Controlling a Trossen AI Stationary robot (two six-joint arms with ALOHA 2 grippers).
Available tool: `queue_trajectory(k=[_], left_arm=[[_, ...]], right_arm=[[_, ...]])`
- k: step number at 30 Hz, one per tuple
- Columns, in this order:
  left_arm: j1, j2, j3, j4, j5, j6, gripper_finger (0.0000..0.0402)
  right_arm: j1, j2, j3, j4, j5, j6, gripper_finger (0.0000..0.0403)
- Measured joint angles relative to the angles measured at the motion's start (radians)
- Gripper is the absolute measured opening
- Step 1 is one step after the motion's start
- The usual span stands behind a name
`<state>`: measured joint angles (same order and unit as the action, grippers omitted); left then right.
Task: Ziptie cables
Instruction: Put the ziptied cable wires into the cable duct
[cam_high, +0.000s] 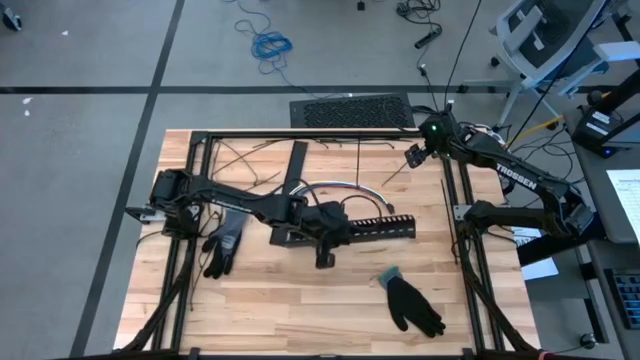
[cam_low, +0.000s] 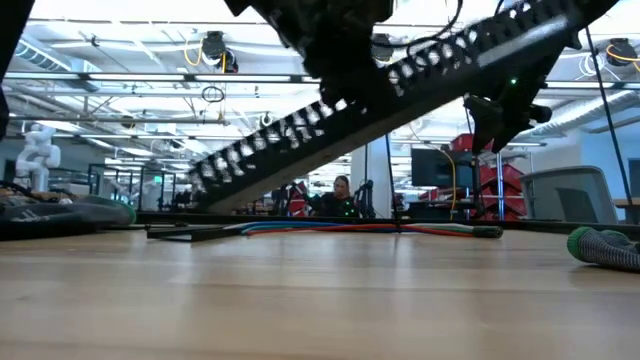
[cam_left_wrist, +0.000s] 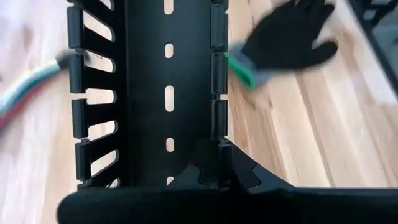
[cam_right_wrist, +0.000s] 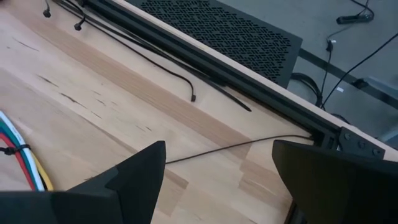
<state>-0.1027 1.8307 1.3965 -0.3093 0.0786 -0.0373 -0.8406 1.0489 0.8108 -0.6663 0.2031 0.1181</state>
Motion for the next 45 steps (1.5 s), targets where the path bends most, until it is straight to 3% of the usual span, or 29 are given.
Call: queue_trajectory(k=[15,22,31,38,45], left_arm=[[0.004,0.011,-0.126,-0.023,0.007,-0.009,0.0],[0.004,0.008,-0.128,-0.071,0.005,-0.004,0.0],[0.005,-0.052,-0.117,-0.104,-0.08,0.072,0.0],[0.009,-0.038,-0.113,0.152,-0.025,0.019,0.0],[0.01,0.012,-0.114,0.095,-0.024,0.019,0.0]], right_arm=[[0.0,0.0,0.0,-0.004,0.0,0.0,0.0288],[0.0,0.0,0.0,0.003,0.0,0.001,0.0288],[0.0,0.0,0.0,0.004,0.0,0.001,0.0288],[0.0,0.0,0.0,0.004,0.0,0.001,0.0288],[0.0,0.0,0.0,0.003,0.0,0.019,0.0288]])
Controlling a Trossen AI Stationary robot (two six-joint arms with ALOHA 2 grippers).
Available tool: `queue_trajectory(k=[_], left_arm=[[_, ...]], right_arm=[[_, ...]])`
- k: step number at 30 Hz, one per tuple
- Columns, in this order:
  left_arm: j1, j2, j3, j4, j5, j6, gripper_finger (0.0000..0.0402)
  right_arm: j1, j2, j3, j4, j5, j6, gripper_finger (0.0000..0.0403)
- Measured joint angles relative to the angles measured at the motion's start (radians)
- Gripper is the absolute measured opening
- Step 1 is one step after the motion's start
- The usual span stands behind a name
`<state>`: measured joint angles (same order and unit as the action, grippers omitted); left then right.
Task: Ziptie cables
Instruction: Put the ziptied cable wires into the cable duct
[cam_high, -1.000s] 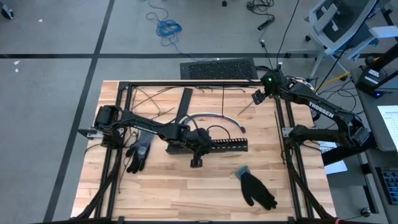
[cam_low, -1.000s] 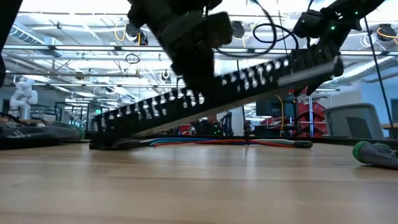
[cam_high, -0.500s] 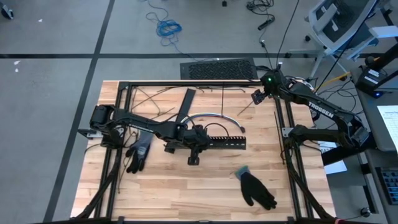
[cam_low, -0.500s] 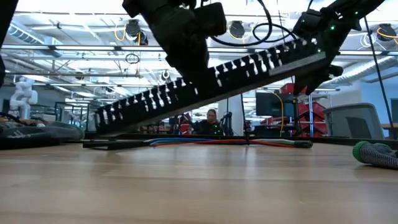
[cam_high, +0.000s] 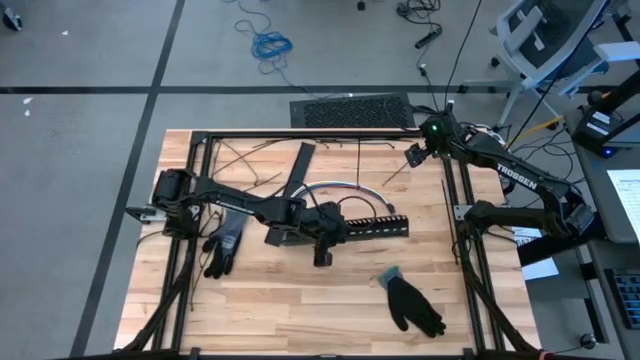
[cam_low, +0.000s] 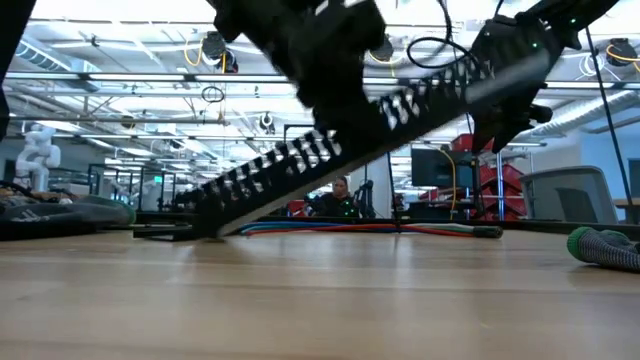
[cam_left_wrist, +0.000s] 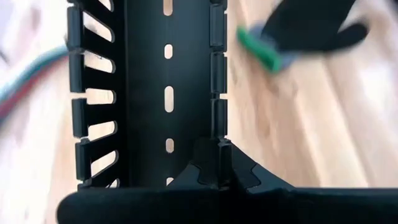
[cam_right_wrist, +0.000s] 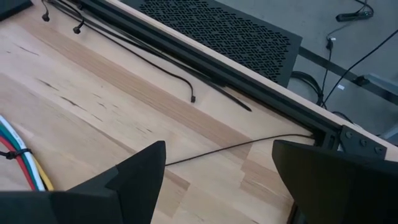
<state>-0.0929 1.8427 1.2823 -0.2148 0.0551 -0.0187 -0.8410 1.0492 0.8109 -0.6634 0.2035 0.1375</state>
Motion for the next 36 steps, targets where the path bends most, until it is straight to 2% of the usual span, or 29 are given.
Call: queue_trajectory(k=[14,26,36], left_arm=[[-0.002,0.024,-0.001,-0.238,-0.007,0.08,0.0],[-0.007,0.024,-0.001,-0.22,-0.008,-0.029,0.0002],[-0.008,0.024,-0.001,-0.22,-0.002,-0.028,0.0074]], right_arm=[[0.0,0.0,0.0,0.001,0.0,0.0,0.0288],[0.0,0.0,0.0,0.001,0.0,0.0,0.0288],[0.0,0.0,0.0,0.001,0.0,0.0,0.0288]])
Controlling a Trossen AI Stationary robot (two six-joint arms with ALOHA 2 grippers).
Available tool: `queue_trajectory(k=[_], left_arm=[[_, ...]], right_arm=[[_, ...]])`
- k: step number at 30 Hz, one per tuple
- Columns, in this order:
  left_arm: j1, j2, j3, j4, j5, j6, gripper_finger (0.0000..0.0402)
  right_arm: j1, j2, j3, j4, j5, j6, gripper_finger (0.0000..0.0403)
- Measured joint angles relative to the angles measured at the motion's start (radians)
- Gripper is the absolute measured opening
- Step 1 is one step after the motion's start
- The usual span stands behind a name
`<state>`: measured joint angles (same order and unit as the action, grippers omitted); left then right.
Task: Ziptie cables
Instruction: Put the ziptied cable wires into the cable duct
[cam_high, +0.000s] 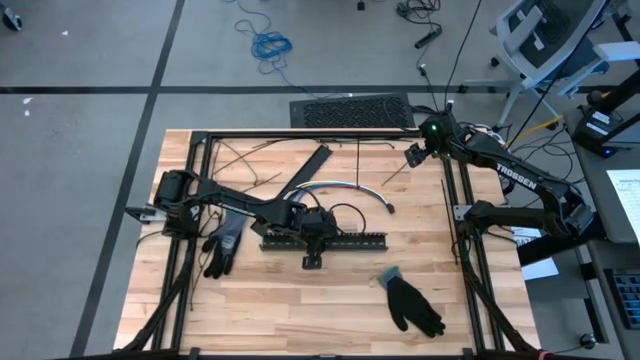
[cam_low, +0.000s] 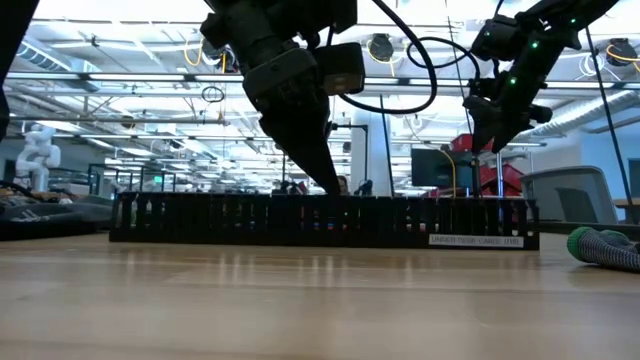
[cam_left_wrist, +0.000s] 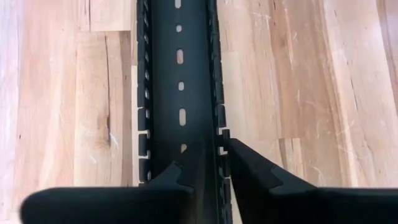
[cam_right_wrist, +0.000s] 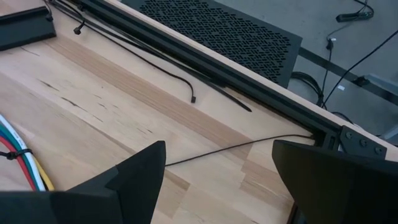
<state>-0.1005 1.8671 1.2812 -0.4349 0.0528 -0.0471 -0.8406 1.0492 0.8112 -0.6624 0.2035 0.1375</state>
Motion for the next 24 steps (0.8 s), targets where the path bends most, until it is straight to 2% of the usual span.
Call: queue_trajectory(k=[8,12,14,19,22,24], left_arm=[[0.006,0.0,0.004,-0.003,0.025,-0.034,0.0137],[0.027,-0.004,0.072,-0.053,0.038,-0.047,0.0162],[0.046,-0.015,0.118,-0.081,0.03,-0.018,0.0172],[0.118,-0.07,0.249,-0.151,-0.073,0.098,0.0189],[0.181,-0.116,0.302,-0.199,-0.164,0.106,0.0194],[0.228,-0.15,0.3,-0.203,-0.205,0.089,0.0194]], right_arm=[[0.0,0.0,0.0,0.0,0.0,-0.025,0.0288],[0.0,0.0,0.0,0.0,-0.002,-0.056,0.0288],[0.0,0.0,0.0,0.0,-0.044,-0.076,0.0288],[0.0,0.0,0.0,-0.02,-0.136,-0.117,0.0288],[0.022,0.008,0.0,-0.098,-0.215,-0.147,0.0288],[0.062,0.02,-0.011,-0.149,-0.23,-0.174,0.0288]])
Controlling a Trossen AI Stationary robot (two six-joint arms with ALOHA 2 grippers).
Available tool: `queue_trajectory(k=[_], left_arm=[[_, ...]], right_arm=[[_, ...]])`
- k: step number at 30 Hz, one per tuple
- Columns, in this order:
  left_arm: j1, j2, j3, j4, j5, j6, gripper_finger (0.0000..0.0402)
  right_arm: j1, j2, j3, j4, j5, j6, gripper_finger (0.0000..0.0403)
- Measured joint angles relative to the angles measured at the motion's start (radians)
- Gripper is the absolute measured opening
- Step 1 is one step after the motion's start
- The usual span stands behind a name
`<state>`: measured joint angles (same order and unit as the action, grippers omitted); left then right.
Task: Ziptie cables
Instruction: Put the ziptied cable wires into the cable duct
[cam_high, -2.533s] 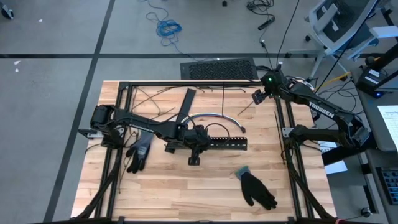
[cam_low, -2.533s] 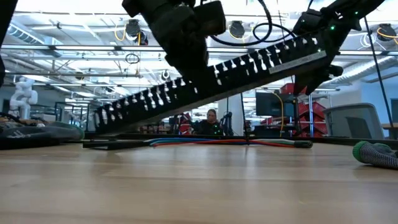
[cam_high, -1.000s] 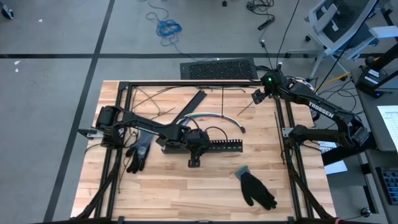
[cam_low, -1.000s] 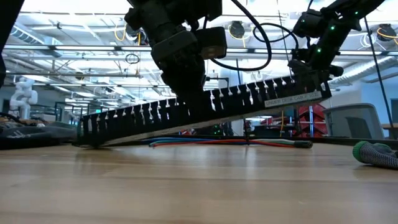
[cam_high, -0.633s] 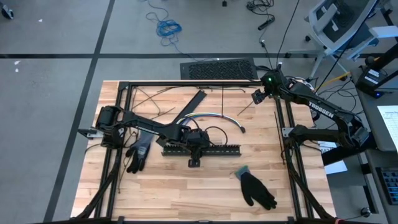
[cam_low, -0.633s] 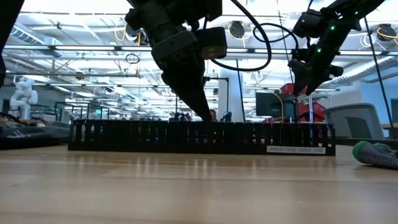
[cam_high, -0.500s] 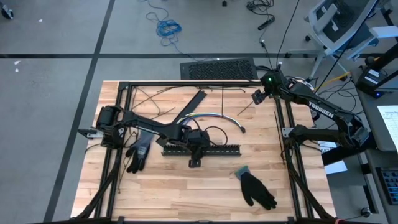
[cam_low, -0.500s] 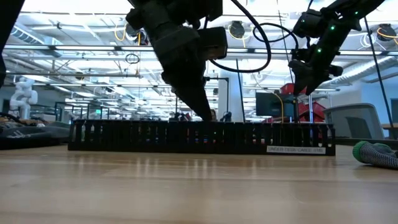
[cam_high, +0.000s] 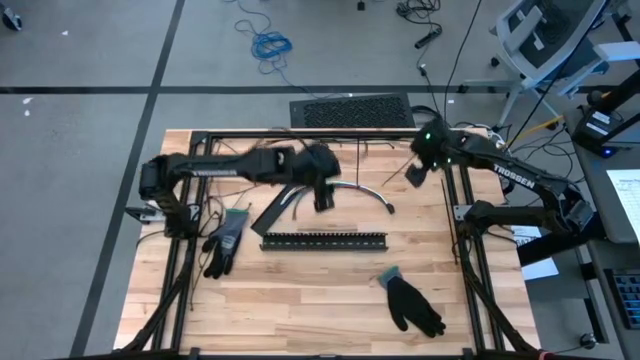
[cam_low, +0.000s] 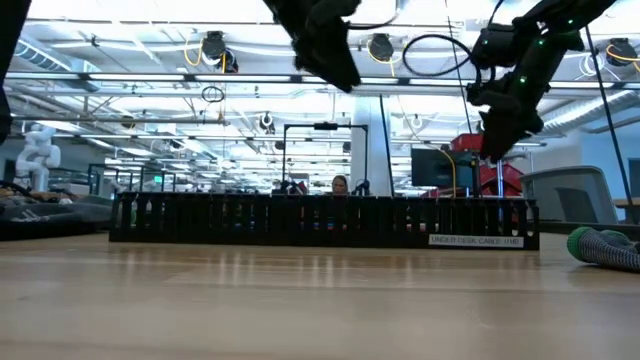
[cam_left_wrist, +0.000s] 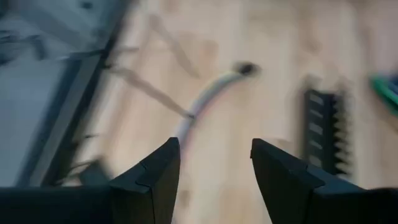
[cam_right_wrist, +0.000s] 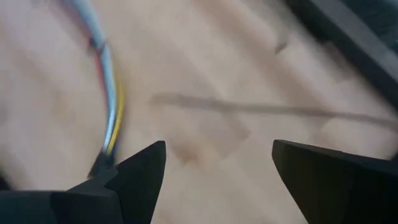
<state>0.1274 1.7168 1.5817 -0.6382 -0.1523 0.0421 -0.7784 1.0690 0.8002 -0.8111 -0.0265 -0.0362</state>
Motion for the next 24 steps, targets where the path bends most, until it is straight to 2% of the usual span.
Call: queue_trajectory(k=[4,8,13,18,24], left_arm=[[0.09,-0.039,-0.031,-0.034,-0.011,-0.064,0.0195],[0.14,-0.048,-0.068,-0.129,-0.01,-0.096,0.0195],[0.154,-0.048,-0.161,-0.151,0.031,-0.089,0.0195],[0.186,-0.048,-0.29,-0.064,0.094,-0.08,0.0195],[0.241,-0.048,-0.405,0.075,0.165,0.02,0.0195]], right_arm=[[0.108,0.02,-0.06,0.015,0.002,0.006,0.0288],[0.219,0.06,-0.061,0.043,0.092,0.041,0.0288],[0.358,0.137,-0.061,0.124,0.177,0.108,0.0288],[0.46,0.242,-0.061,0.163,0.22,0.259,0.0288],[0.521,0.37,-0.061,0.191,0.259,0.511,0.0288]])
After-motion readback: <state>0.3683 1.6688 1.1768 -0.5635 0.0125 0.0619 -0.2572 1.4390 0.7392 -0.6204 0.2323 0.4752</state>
